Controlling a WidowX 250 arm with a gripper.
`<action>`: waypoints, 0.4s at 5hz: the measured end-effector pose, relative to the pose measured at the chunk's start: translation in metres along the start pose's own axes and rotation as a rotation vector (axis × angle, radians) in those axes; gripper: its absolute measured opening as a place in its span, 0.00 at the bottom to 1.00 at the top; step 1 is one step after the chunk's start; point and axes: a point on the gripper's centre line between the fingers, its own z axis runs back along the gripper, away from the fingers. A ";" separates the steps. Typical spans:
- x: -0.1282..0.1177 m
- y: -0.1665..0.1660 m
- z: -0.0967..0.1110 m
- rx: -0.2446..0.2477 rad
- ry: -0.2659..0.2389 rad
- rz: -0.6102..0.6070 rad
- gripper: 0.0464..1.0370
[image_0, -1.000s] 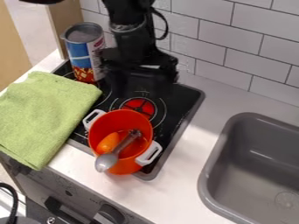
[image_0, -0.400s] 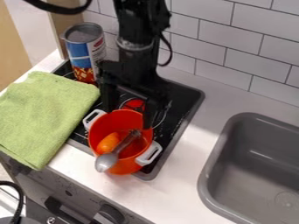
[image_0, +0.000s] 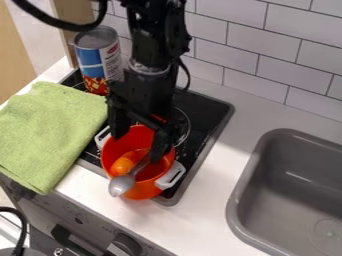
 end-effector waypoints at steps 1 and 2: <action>-0.004 0.000 -0.005 0.006 0.001 -0.022 0.96; -0.005 -0.004 -0.010 0.032 0.000 -0.061 0.96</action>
